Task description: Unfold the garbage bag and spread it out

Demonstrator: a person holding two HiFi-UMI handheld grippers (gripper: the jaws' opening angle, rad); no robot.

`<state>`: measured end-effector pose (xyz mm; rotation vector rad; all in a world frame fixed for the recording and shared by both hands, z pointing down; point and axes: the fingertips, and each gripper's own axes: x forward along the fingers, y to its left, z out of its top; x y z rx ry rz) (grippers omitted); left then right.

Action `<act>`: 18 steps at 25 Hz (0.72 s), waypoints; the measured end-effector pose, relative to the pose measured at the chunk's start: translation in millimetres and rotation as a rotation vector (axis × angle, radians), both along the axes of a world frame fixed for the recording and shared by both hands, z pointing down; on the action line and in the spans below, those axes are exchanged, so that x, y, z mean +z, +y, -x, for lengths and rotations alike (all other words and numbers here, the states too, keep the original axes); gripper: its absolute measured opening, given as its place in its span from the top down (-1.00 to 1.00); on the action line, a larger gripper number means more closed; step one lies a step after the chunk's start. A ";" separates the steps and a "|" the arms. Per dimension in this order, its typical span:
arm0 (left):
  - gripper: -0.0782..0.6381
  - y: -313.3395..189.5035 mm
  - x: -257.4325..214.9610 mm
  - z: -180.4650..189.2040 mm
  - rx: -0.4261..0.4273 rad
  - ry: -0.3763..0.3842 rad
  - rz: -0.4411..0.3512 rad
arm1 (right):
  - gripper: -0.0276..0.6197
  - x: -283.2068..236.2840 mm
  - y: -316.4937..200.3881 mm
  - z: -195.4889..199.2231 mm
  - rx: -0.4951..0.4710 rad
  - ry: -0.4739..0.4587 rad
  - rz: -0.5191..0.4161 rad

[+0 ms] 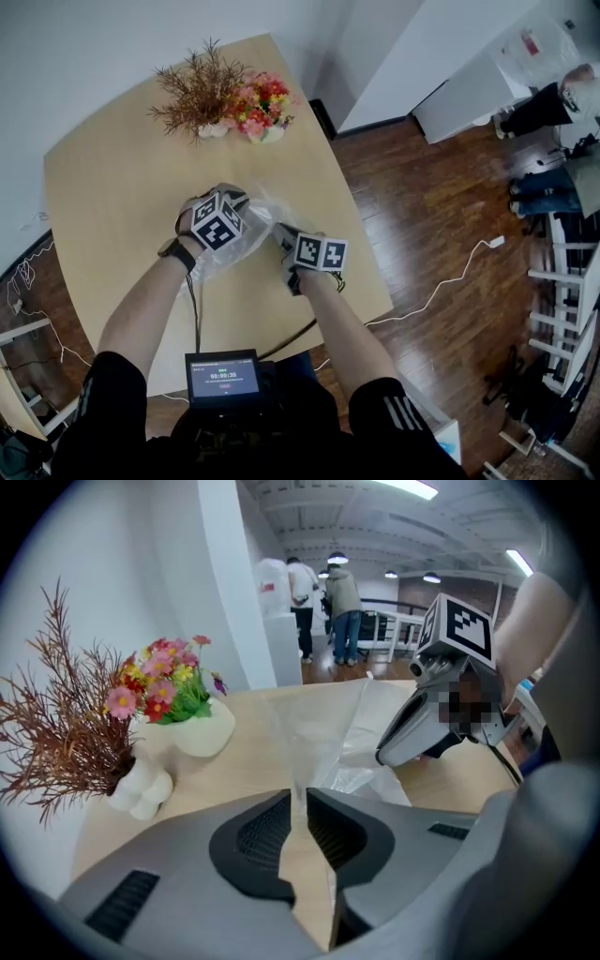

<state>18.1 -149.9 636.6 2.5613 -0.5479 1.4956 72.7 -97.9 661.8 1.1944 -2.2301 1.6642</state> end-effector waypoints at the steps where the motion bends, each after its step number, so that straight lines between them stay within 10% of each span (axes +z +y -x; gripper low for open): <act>1: 0.55 2.8 -1.7 0.8 -0.007 0.011 0.014 | 0.91 -1.6 -0.2 0.3 0.000 -0.003 -0.004; 7: 0.41 22.3 -14.0 15.5 -0.064 0.079 0.088 | 0.91 -7.6 -0.3 -0.8 0.003 -0.005 -0.013; 15: 0.42 85.2 -11.7 -19.7 -0.149 0.337 0.479 | 0.91 -13.7 1.0 -4.5 0.005 -0.004 -0.024; 18: 0.42 86.3 -8.7 -39.1 -0.182 0.373 0.515 | 0.91 -15.6 2.7 -2.5 -0.007 -0.001 -0.030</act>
